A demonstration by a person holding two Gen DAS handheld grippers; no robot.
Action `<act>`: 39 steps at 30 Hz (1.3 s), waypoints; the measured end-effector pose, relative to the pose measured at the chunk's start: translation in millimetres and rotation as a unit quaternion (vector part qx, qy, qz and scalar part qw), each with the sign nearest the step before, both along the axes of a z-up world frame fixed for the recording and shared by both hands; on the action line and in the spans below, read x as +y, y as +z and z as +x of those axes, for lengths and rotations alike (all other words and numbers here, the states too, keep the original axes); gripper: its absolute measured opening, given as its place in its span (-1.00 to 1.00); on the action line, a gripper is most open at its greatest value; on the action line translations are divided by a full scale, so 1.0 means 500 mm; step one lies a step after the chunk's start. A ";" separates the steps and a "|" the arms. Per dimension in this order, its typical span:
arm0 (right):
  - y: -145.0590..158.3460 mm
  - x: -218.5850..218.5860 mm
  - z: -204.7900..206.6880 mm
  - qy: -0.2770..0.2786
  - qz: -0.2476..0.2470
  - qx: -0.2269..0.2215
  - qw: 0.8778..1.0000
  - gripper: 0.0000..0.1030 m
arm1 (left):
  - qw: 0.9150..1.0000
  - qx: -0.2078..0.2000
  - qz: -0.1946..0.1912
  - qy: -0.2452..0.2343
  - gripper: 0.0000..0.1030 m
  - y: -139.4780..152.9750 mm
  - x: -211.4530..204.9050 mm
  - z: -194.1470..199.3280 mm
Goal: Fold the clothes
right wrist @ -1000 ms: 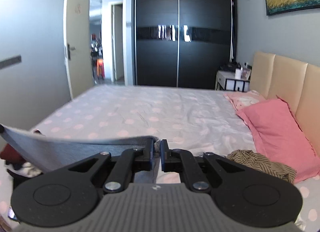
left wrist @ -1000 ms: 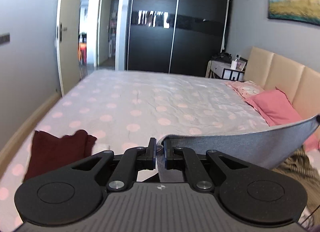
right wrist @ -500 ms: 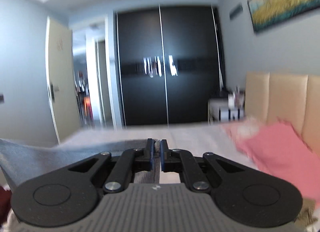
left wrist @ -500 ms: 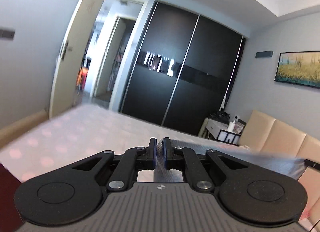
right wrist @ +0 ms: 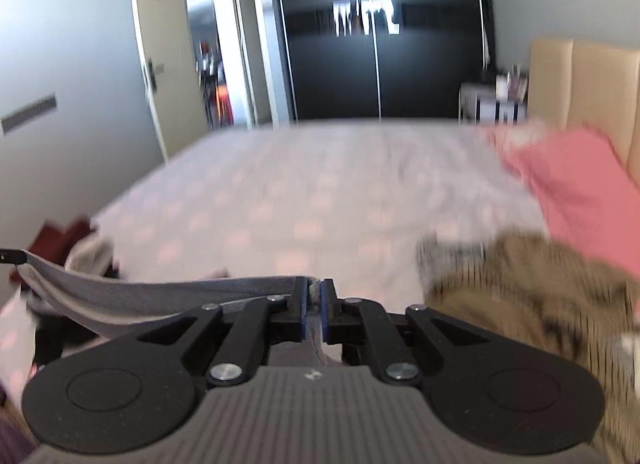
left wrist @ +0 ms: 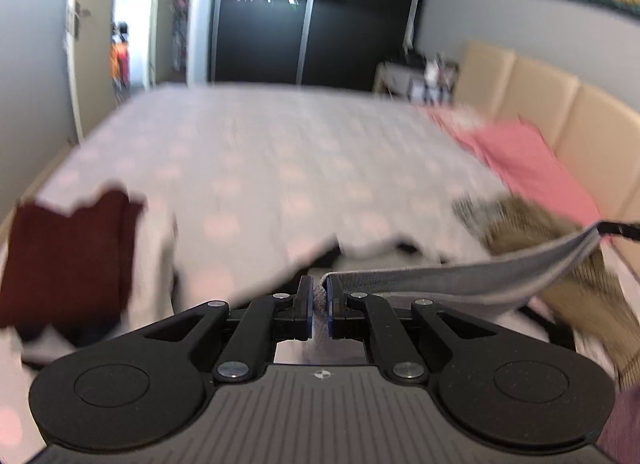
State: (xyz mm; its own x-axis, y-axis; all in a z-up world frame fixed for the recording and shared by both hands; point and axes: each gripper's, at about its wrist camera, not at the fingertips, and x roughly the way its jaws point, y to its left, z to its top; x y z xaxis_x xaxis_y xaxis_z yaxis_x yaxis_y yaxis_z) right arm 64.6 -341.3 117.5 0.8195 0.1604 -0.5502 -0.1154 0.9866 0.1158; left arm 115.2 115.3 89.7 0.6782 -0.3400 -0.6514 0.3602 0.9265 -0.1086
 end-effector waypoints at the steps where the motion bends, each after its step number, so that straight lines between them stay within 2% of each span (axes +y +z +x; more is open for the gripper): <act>1: -0.016 -0.002 -0.021 0.004 -0.002 0.019 1.000 -0.85 | 1.000 0.012 0.008 -0.009 -0.91 -0.015 -0.001 -0.022; 5: -0.082 0.010 -0.105 0.029 -0.022 0.096 0.995 -0.85 | 0.996 0.064 0.040 -0.041 -0.91 -0.068 -0.005 -0.096; 8: -0.137 0.024 -0.154 0.051 -0.047 0.152 0.986 -0.85 | 0.990 0.103 0.077 -0.060 -0.91 -0.114 -0.010 -0.143; 13: -0.249 0.059 -0.200 0.100 -0.091 0.241 0.961 -0.85 | 0.969 0.153 0.160 -0.106 -0.92 -0.206 -0.038 -0.191; 16: -0.314 0.078 -0.199 0.119 -0.119 0.283 0.944 -0.85 | 0.957 0.175 0.192 -0.125 -0.92 -0.261 -0.043 -0.207; 20: -0.378 0.082 -0.191 0.132 -0.132 0.317 0.930 -0.85 | 0.945 0.192 0.221 -0.143 -0.92 -0.324 -0.049 -0.214; 25: -0.429 0.100 -0.180 0.146 -0.152 0.328 0.921 -0.85 | 0.936 0.208 0.241 -0.147 -0.91 -0.389 -0.059 -0.211; 26: -0.436 0.102 -0.177 0.147 -0.151 0.333 0.919 -0.85 | 0.937 0.210 0.240 -0.145 -0.91 -0.393 -0.057 -0.209; 29: -0.445 0.100 -0.173 0.150 -0.146 0.349 0.914 -0.75 | 0.945 0.209 0.215 -0.132 -0.88 -0.362 -0.038 -0.200; 30: -0.441 0.099 -0.176 0.150 -0.143 0.353 0.912 -0.66 | 0.948 0.208 0.206 -0.127 -0.82 -0.351 -0.031 -0.197; 31: -0.438 0.098 -0.178 0.151 -0.141 0.357 0.911 -0.42 | 0.950 0.208 0.197 -0.122 -0.69 -0.341 -0.025 -0.194; 32: -0.433 0.096 -0.181 0.152 -0.138 0.359 0.911 -0.33 | 0.953 0.207 0.189 -0.118 -0.60 -0.331 -0.019 -0.191; 34: -0.414 0.091 -0.185 0.151 -0.132 0.356 0.913 -0.30 | 0.957 0.206 0.171 -0.109 -0.31 -0.310 -0.006 -0.185; 39: -0.351 0.052 -0.168 0.128 -0.108 0.332 0.928 -0.21 | 0.967 0.203 0.128 -0.085 -0.27 -0.258 0.027 -0.170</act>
State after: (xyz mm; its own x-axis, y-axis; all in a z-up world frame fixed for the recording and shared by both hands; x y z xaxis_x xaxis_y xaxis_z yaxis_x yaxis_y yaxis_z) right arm -19.5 -315.3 -58.0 0.2378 0.1302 -0.9625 -0.3235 0.9450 0.0479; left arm 30.1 128.5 -39.2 0.2963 -0.2172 -0.9301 0.4860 0.8726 -0.0489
